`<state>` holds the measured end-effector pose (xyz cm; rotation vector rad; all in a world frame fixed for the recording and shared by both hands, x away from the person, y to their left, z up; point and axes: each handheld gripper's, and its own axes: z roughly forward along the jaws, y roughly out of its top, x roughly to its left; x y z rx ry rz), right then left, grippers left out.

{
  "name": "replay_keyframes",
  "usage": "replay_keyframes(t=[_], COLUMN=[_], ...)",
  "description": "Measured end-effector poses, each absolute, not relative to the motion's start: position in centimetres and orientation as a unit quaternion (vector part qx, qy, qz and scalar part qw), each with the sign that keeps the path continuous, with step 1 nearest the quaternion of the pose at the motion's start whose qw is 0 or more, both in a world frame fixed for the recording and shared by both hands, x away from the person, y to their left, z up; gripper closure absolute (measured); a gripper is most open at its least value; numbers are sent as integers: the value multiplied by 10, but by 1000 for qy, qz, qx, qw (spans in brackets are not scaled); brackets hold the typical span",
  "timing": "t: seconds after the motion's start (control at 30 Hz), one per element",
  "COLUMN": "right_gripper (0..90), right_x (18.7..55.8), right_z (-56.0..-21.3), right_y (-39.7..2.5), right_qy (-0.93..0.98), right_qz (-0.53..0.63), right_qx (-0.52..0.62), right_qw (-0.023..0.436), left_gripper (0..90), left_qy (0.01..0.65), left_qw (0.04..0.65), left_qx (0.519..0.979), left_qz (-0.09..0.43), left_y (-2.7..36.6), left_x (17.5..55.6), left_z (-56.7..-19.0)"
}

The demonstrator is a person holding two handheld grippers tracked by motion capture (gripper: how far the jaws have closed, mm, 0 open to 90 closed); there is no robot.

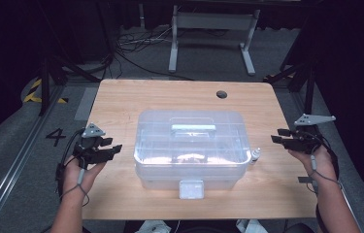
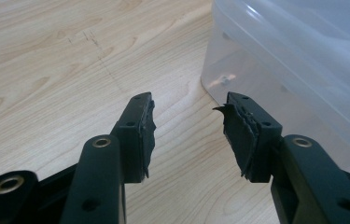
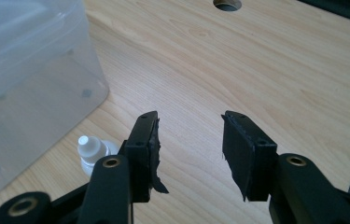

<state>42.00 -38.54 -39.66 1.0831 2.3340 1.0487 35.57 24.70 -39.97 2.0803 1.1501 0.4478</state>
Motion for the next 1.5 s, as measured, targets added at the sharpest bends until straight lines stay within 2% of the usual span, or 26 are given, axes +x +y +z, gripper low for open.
replay_keyframes(t=[0.27, 0.47, 0.77, 1.1, 1.2, 1.3, 1.5], right_gripper=[547, 539, 531, 526, 525, 522, 516], right_x=[419, 418, 415, 412, 412, 412, 413], right_z=[-398, -400, -407, -412, -412, -413, -415], right_y=[-395, -396, -391, -389, -389, -388, -387], right_qy=[813, 815, 826, 832, 831, 832, 833], right_qz=[380, 376, 352, 345, 346, 344, 343], right_qx=[405, 399, 397, 395, 397, 397, 396], right_qw=[176, 188, 188, 182, 181, 178, 176], left_gripper=[550, 497, 526, 488, 488, 481, 458], left_qy=[427, 430, 385, 346, 337, 331, 313], left_qw=[356, 384, 401, 426, 432, 440, 440], left_qx=[812, 801, 819, 824, 827, 832, 838], left_qz=[178, 158, 144, 143, 127, 75, 75], left_y=[242, 238, 216, 193, 187, 180, 166], left_x=[351, 352, 353, 350, 350, 355, 355], left_z=[-379, -362, -334, -304, -297, -292, -284])
